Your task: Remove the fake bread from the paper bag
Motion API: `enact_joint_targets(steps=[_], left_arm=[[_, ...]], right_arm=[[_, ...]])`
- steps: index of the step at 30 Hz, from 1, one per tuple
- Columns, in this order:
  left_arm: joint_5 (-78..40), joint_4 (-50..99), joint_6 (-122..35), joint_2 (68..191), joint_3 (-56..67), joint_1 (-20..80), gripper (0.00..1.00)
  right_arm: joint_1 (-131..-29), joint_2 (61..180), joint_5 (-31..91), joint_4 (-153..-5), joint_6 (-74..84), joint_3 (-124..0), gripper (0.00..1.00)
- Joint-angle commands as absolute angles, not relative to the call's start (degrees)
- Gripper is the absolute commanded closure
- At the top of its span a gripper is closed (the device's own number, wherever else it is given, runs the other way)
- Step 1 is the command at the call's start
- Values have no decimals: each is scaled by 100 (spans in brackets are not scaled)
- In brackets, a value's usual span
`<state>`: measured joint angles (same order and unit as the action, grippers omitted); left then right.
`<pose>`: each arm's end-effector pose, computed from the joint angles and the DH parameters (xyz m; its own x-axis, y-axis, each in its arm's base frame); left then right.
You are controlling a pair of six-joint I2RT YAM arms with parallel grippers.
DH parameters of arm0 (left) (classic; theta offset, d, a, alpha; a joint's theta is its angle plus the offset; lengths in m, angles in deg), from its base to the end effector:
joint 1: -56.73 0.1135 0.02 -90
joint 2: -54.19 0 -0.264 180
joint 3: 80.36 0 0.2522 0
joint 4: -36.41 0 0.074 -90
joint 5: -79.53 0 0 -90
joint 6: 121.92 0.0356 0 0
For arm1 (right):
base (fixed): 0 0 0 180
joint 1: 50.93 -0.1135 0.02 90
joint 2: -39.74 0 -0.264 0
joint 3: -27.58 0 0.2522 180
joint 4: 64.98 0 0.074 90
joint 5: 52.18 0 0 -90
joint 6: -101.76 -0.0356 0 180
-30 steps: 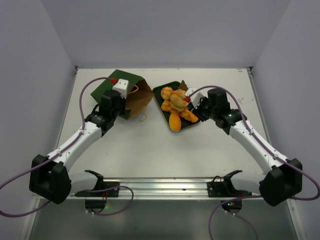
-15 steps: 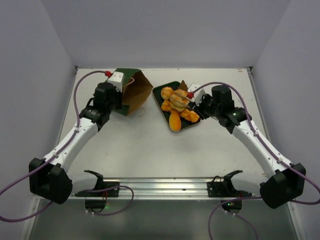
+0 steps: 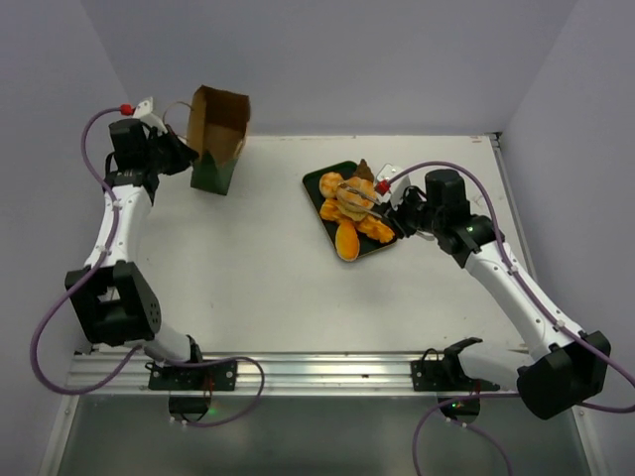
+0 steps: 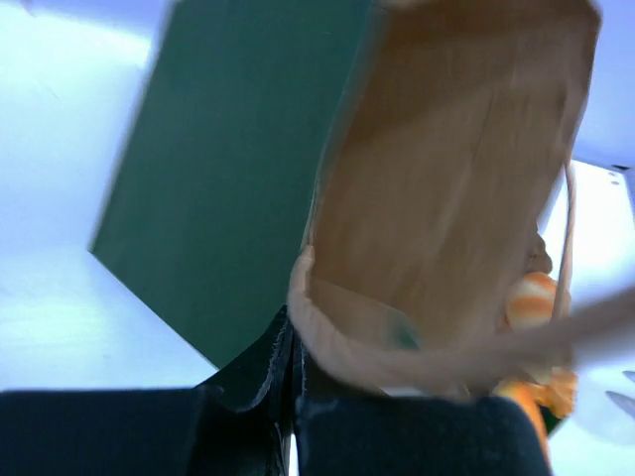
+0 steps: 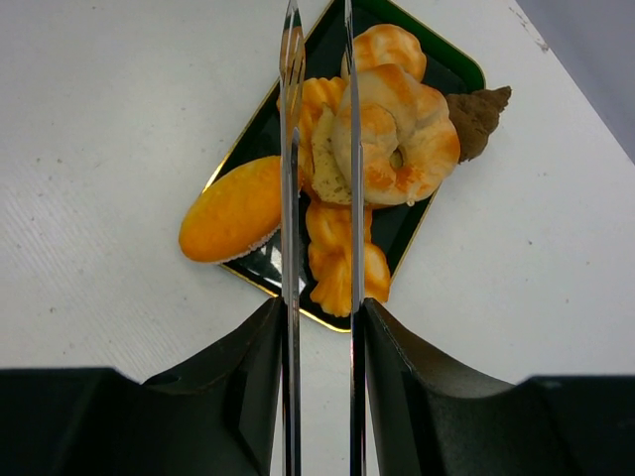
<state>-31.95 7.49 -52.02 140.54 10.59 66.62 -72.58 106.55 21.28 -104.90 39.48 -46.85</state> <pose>0.3492 0.0477 0.3531 -0.4390 -0.4012 -0.8039 0.0192 0.8904 -0.4548 0.2355 0.1044 0.3318 -0.1711 -0.5477 -0.8190 -0.7421 0.6184 -0.2585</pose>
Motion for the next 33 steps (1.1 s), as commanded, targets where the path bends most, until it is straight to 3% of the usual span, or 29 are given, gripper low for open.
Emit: enact_joint_targets(steps=[1,8,12,13,17,24,33], left_arm=[[-4334,894,-5908,14532,1364,6771,100],[-4203,517,-5908,15122,2085,6771,100],[-3904,384,-5872,15324,2349,6797,92],[-3869,384,-5881,15350,2393,6815,86],[-3693,349,-5908,15456,2665,6841,78],[-3429,384,-5838,15430,2806,6903,47],[-3245,306,-5610,15114,3035,7000,26]], right_arm=[[-7220,10426,1857,-10230,3795,-4630,60],[-7220,10408,1857,-10169,3769,-4560,60],[-7220,10408,1918,-10160,3769,-4551,60],[-7220,10399,1927,-10160,3769,-4560,60],[-7212,10417,1962,-10160,3769,-4560,60],[-7159,10434,1989,-10160,3777,-4560,60],[-7071,10469,2033,-10160,3760,-4586,60]])
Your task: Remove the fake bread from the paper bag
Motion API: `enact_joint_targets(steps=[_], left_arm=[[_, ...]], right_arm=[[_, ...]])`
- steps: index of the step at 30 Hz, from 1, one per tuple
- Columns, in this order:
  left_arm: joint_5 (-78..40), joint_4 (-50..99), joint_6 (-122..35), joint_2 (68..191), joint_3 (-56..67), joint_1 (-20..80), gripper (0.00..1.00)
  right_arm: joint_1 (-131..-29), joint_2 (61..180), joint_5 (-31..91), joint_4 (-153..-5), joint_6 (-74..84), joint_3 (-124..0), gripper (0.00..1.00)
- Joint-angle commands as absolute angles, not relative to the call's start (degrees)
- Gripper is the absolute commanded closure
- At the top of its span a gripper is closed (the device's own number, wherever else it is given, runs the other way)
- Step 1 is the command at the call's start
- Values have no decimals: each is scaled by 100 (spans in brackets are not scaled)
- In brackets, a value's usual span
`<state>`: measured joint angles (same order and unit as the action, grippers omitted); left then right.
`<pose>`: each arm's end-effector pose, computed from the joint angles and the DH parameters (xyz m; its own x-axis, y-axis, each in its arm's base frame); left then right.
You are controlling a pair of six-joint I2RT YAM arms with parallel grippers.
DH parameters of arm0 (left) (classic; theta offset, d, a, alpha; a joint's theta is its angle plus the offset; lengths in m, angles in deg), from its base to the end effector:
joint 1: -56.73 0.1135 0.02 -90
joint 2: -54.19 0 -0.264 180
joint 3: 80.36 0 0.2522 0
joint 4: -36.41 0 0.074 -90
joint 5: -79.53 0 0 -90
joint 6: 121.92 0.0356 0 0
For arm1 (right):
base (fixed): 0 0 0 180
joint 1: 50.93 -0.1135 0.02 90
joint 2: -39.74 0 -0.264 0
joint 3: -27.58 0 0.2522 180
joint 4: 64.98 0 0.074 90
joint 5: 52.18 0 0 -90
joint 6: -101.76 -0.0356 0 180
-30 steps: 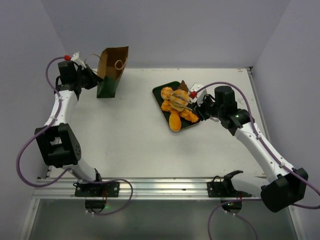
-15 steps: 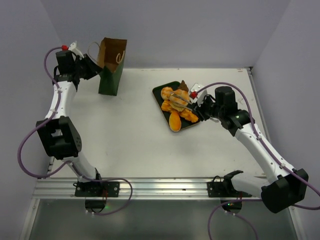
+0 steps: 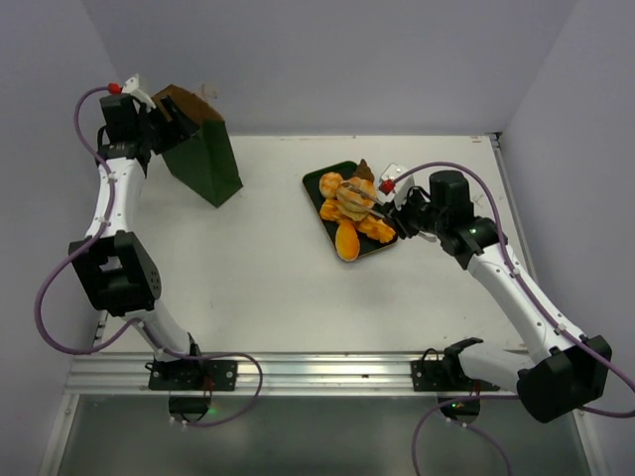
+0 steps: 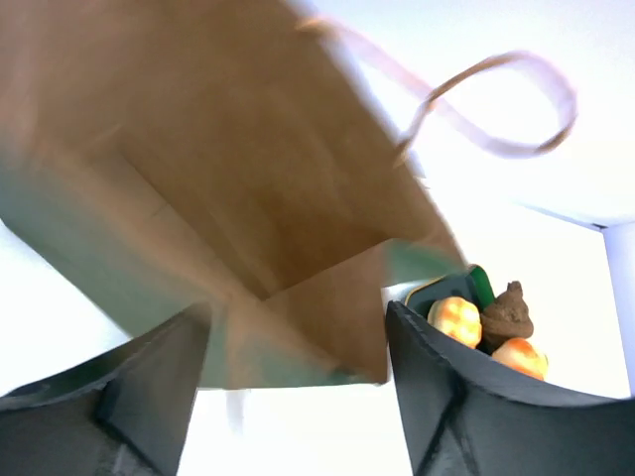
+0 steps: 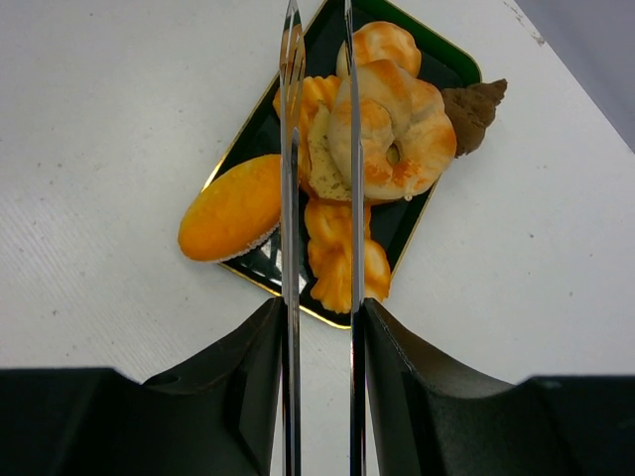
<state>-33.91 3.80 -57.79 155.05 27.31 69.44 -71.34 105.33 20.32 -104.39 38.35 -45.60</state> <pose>0.4091 0.0778 0.3563 -0.4464 -0.5111 -0.7346 -0.0525 0.8344 -0.5486 0.2330 0.0981 0.3303 -0.1858 -0.5246 -0.8308 -0.7327 0.6373 -0.2386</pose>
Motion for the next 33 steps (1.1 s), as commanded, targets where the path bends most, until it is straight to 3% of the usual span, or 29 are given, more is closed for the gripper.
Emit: enact_joint_targets(steps=[1,17,21,28,33], left_arm=[[-3201,279,-5583,15079,3043,7000,23],[-3208,551,-5372,13481,1902,7087,13],[-3682,884,-5337,12882,1260,7079,0],[-3965,1271,-5213,11522,-39,7070,0],[-4307,2508,-5995,10659,-1366,6982,1]], right_arm=[[-7053,10469,2033,-10160,3760,-4595,60],[-6220,10715,1883,-10177,3400,-4849,61],[-5797,11014,1874,-10230,3250,-4964,61],[-4779,11804,2182,-10151,3294,-4771,61],[-4584,12648,2665,-9589,3285,-4437,60]])
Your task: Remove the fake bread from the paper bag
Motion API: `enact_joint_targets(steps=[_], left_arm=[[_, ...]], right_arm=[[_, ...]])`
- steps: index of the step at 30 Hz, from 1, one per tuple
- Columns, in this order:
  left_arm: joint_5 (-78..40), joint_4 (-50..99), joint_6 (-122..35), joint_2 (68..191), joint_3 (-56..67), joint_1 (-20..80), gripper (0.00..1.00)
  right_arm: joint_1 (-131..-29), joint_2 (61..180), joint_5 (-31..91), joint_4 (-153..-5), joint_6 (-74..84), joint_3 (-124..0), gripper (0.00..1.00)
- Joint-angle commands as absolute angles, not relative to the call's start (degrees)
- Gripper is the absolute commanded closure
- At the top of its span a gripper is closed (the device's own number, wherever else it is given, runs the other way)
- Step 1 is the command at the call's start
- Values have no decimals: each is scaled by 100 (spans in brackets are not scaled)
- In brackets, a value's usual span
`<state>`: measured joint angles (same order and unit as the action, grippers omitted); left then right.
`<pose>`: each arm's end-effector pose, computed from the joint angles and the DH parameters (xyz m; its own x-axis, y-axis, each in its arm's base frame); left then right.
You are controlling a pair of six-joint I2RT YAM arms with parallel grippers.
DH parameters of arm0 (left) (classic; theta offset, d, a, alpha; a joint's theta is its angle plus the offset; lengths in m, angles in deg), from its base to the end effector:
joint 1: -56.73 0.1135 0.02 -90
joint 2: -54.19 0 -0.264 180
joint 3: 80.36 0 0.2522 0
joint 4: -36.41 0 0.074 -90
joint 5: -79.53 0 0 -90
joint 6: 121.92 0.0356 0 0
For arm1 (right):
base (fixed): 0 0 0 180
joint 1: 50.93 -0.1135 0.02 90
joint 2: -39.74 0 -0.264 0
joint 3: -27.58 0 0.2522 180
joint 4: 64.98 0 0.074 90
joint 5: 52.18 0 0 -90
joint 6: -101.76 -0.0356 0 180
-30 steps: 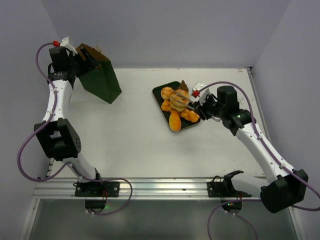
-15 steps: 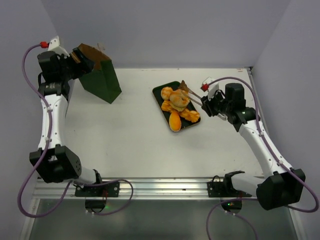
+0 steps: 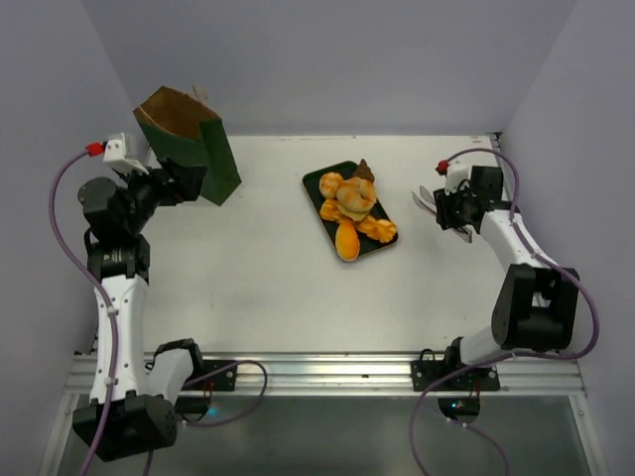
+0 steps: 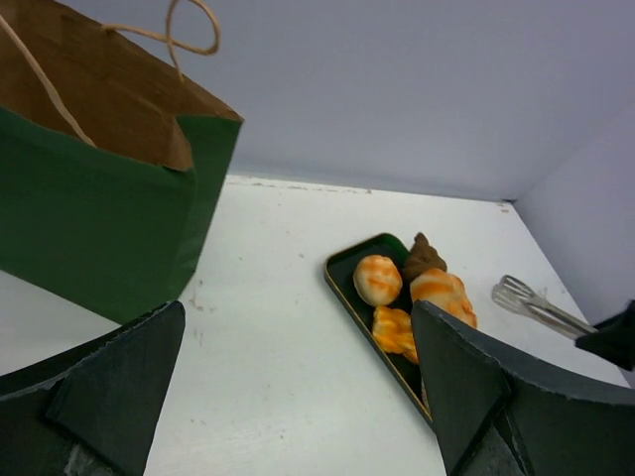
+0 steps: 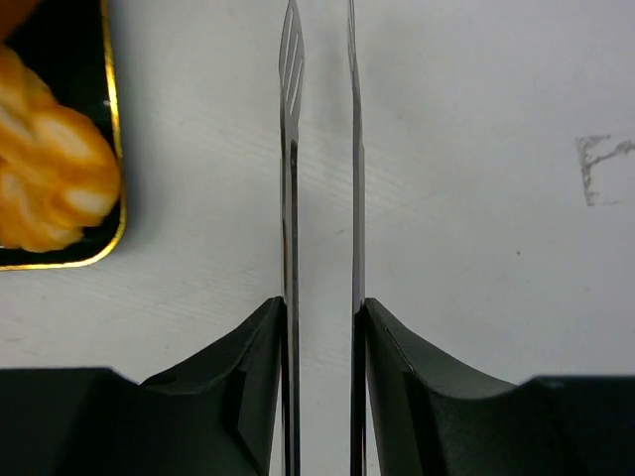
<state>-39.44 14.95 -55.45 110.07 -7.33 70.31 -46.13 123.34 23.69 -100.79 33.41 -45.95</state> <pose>0.2157 0.0344 0.3985 -0.1724 -0.4010 -0.8997 0.2129 0.8766 -0.4315 0.3141 -0.0177 0.2539 -0.6324 -0.3059 -0.7117 -0.3459 0.9336 -0.0940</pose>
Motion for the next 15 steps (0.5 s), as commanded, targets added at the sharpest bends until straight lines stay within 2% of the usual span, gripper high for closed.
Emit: enact_joint_targets(steps=[1,5,8,11,13,15], left_arm=[[-4569,2677,-6065,10457,-1586,6982,0],[-5019,2785,-5909,10183,-2264,6877,0],[-5107,2460,-5706,10016,-2405,6711,0],[-5309,2353,-5688,9770,-2730,6544,0],[-5319,2274,-5514,9568,-2941,6455,0],[-5188,1854,-5285,9436,-3038,6253,0]], right_arm=[[-4575,12762,2683,-9588,3285,-4419,59],[-4557,13036,2727,-9580,3320,-4314,56],[-4548,13281,2824,-10000,3373,-4489,35],[-4522,13230,2832,-10142,3399,-4454,24],[-4513,12897,2876,-10151,3356,-4410,10],[-4504,12633,3008,-10212,3251,-4436,5]])
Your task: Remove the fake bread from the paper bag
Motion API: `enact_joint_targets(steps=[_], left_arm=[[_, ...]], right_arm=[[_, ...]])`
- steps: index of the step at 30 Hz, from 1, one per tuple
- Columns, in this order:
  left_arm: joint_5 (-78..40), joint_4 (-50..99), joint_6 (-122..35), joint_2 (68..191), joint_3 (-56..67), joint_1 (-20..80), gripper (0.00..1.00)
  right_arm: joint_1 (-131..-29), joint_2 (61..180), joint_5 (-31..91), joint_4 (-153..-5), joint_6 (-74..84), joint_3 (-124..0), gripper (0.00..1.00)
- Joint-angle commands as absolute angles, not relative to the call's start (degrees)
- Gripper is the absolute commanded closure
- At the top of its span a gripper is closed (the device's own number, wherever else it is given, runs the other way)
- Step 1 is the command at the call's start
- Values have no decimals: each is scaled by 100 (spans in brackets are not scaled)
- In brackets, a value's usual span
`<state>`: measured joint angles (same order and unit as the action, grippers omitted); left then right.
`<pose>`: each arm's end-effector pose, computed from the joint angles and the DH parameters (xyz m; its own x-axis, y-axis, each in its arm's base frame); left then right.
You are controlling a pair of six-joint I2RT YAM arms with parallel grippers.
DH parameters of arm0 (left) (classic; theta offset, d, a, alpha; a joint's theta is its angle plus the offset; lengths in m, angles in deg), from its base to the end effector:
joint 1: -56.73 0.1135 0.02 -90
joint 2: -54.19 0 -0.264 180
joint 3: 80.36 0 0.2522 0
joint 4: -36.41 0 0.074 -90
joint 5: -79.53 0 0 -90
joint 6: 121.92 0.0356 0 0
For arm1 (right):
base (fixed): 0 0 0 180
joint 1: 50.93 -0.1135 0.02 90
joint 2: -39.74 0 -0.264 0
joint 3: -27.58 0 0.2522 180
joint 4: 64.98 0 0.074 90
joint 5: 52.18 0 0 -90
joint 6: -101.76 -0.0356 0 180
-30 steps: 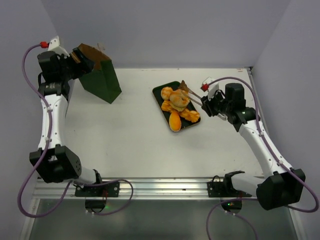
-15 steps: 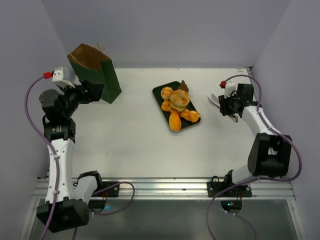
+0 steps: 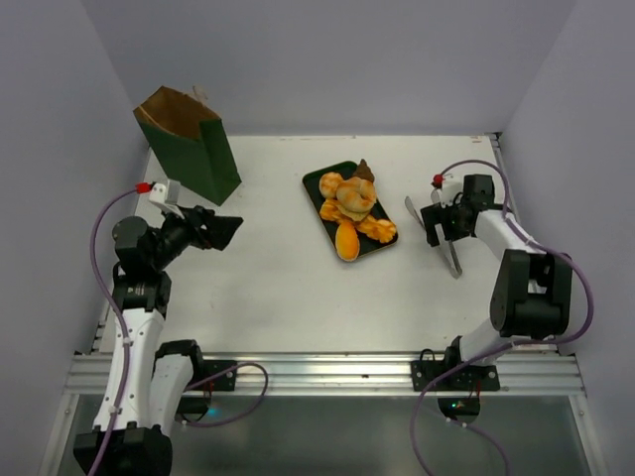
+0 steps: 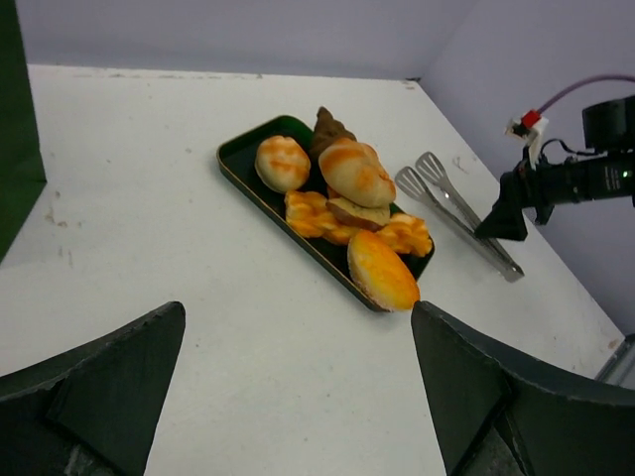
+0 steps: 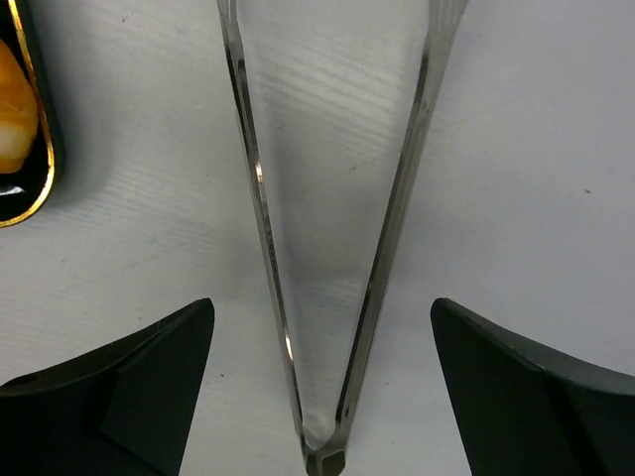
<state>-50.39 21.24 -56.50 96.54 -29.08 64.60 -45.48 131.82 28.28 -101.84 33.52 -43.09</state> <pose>0.1762 0.0013 0.3195 -0.3171 -0.3659 -0.8750 0.4344 0.7641 -0.4769 0.3209 -0.0247 0.1925 -0.7889 -0.2920 -0.5407 -0.3075 0.9494 -0.0640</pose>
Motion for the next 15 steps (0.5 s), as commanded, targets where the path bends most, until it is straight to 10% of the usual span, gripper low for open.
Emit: enact_joint_targets(steps=[1,15], left_arm=[[-4926,1713,-5058,9410,-3039,6166,0],[-3939,1184,-4695,8961,-3592,5804,0]], right_arm=[[-4496,12318,3060,-10256,3207,-4454,4],[-4496,9943,3896,-10863,1651,-4568,1]])
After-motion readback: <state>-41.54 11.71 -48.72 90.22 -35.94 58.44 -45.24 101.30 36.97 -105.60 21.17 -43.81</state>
